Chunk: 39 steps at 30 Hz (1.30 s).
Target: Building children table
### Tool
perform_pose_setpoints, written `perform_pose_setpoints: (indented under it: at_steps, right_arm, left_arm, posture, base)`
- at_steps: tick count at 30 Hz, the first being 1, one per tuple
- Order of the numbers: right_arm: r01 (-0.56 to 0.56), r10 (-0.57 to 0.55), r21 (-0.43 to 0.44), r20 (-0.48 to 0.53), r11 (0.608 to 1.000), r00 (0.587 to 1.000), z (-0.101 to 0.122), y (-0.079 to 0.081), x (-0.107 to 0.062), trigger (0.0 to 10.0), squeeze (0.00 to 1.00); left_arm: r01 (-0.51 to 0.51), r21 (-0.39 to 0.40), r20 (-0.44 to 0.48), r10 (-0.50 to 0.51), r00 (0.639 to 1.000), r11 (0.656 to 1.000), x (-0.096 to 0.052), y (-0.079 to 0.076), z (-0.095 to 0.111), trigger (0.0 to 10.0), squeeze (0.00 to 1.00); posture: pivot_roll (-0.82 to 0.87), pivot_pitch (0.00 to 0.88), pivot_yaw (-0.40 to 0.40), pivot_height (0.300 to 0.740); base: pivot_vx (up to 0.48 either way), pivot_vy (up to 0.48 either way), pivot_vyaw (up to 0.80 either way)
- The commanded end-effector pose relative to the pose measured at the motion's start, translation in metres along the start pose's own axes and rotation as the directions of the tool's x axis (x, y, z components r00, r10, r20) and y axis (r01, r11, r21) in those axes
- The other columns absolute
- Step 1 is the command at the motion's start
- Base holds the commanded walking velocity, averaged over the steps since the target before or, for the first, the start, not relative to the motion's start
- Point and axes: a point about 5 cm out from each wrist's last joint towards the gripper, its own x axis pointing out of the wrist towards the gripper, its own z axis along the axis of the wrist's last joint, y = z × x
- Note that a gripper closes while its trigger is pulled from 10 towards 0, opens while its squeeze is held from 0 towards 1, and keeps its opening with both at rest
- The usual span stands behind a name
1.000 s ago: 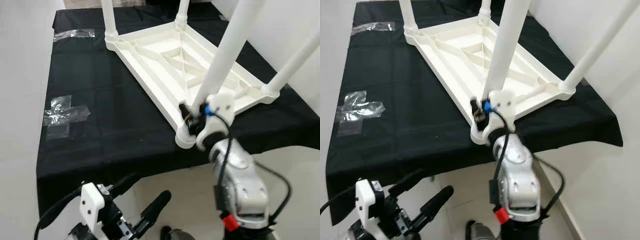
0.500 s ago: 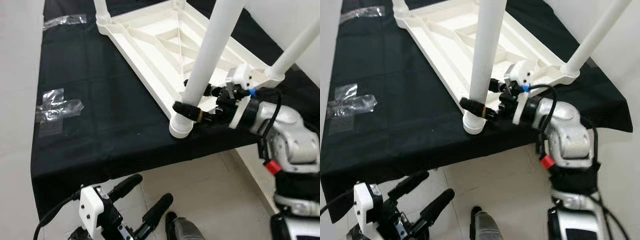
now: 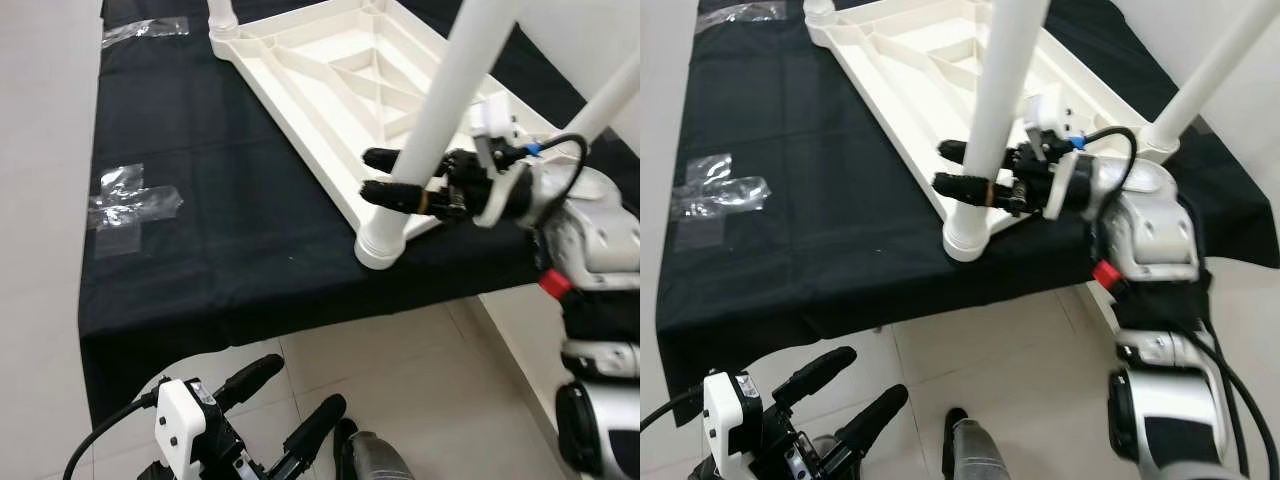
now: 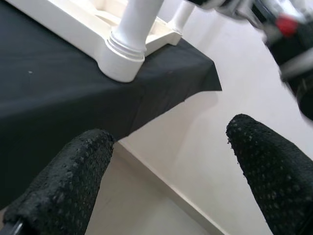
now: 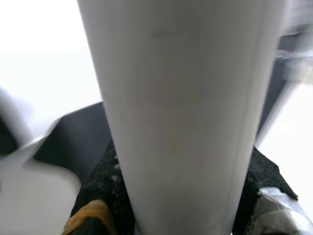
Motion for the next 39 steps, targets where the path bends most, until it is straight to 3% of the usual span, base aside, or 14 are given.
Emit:
perform_pose_setpoints:
  at_steps: [1, 3, 4, 5, 6, 8, 16, 17, 19, 20, 21, 26, 27, 39]
  right_arm:
    - [0.219, -0.198, 0.173, -0.133, 0.960, 0.971, -0.045, 0.011, 0.003, 0.0, 0.00]
    - [0.219, -0.198, 0.173, -0.133, 0.960, 0.971, -0.045, 0.011, 0.003, 0.0, 0.00]
    - [0.537, -0.466, 0.158, -0.337, 0.829, 0.818, -0.087, 0.037, -0.005, 0.0, 0.00]
    - [0.537, -0.466, 0.158, -0.337, 0.829, 0.818, -0.087, 0.037, -0.005, 0.0, 0.00]
    - [0.699, -0.590, 0.111, -0.454, 0.706, 0.668, -0.111, 0.068, -0.008, 0.0, 0.00]
    - [0.803, -0.665, 0.057, -0.526, 0.594, 0.530, -0.122, 0.093, -0.007, 0.0, 0.00]
    - [0.764, -0.663, 0.085, -0.443, 0.639, 0.604, -0.105, 0.076, 0.015, 0.0, 0.00]
    - [0.732, -0.655, 0.079, -0.391, 0.676, 0.647, -0.097, 0.072, 0.020, 10.0, 0.00]
    - [0.680, -0.637, 0.085, -0.282, 0.728, 0.717, -0.082, 0.067, 0.028, 10.0, 0.00]
    - [0.622, -0.595, 0.099, -0.208, 0.777, 0.776, -0.072, 0.063, 0.033, 10.0, 1.00]
    - [0.500, -0.489, 0.161, -0.108, 0.851, 0.866, -0.056, 0.060, 0.038, 10.0, 1.00]
    - [0.241, -0.247, 0.118, 0.044, 0.963, 0.968, -0.024, 0.056, 0.035, 10.0, 0.92]
    - [0.187, -0.190, 0.076, 0.039, 0.979, 0.981, -0.019, 0.050, 0.029, 10.0, 0.15]
    - [-0.260, 0.259, -0.005, -0.040, 0.966, 0.965, -0.002, 0.028, 0.016, 10.0, 0.00]
  left_arm:
    - [0.003, -0.021, -0.008, -0.003, 1.000, 1.000, 0.000, -0.001, -0.004, 10.0, 0.00]
    - [0.003, -0.021, -0.008, -0.003, 1.000, 1.000, 0.000, -0.001, -0.004, 10.0, 0.00]
    - [0.002, -0.020, -0.005, -0.002, 1.000, 1.000, 0.001, 0.001, -0.004, 10.0, 0.00]
    - [0.002, -0.020, -0.005, -0.002, 1.000, 1.000, 0.001, 0.001, -0.004, 10.0, 0.00]
    - [0.004, -0.016, -0.002, -0.004, 1.000, 1.000, 0.003, 0.004, -0.005, 10.0, 0.00]
    - [0.011, -0.008, -0.001, -0.011, 1.000, 1.000, 0.006, 0.010, -0.007, 10.0, 0.00]
    - [0.003, 0.014, 0.012, -0.004, 1.000, 1.000, 0.014, 0.017, -0.008, 10.0, 0.00]
    - [0.000, 0.019, 0.014, 0.000, 1.000, 1.000, 0.015, 0.018, -0.008, 10.0, 0.00]
    - [-0.004, 0.024, 0.015, 0.004, 1.000, 1.000, 0.016, 0.019, -0.009, 10.0, 0.00]
    - [-0.005, 0.026, 0.015, 0.004, 1.000, 1.000, 0.017, 0.020, -0.009, 10.0, 0.00]
    - [-0.005, 0.027, 0.015, 0.005, 1.000, 1.000, 0.018, 0.021, -0.010, 10.0, 0.00]
    - [-0.002, 0.028, 0.019, 0.001, 1.000, 1.000, 0.021, 0.022, -0.012, 10.0, 0.00]
    - [0.000, 0.026, 0.021, -0.001, 1.000, 1.000, 0.022, 0.021, -0.012, 10.0, 0.00]
    - [0.004, 0.022, 0.027, -0.004, 1.000, 1.000, 0.022, 0.021, -0.013, 10.0, 0.00]
  posture:
    - [0.05, 0.321, -0.090, 0.740]
    - [0.05, 0.321, -0.090, 0.740]
    - [0.04, 0.314, -0.085, 0.740]
    - [0.04, 0.314, -0.085, 0.740]
    - [0.03, 0.303, -0.064, 0.740]
    - [0.01, 0.277, -0.063, 0.740]
    - [0.02, 0.247, -0.072, 0.740]
    - [0.02, 0.240, -0.073, 0.740]
    - [0.01, 0.228, -0.067, 0.740]
    - [0.01, 0.226, -0.067, 0.740]
    - [0.01, 0.221, -0.065, 0.740]
    - [0.00, 0.216, -0.069, 0.740]
    - [0.00, 0.216, -0.070, 0.740]
    - [0.00, 0.226, -0.048, 0.740]
  base:
    - [0.000, 0.000, 0.00]
    - [0.000, 0.000, 0.00]
    - [0.000, 0.000, 0.00]
    - [0.000, 0.000, 0.00]
    - [0.000, 0.000, 0.00]
    - [0.000, 0.000, 0.00]
    - [0.000, 0.000, 0.00]
    - [0.000, 0.000, 0.00]
    - [0.000, 0.000, 0.00]
    - [0.000, 0.000, 0.00]
    - [0.000, 0.000, 0.00]
    - [0.000, 0.000, 0.00]
    - [0.000, 0.000, 0.00]
    - [0.000, 0.000, 0.00]
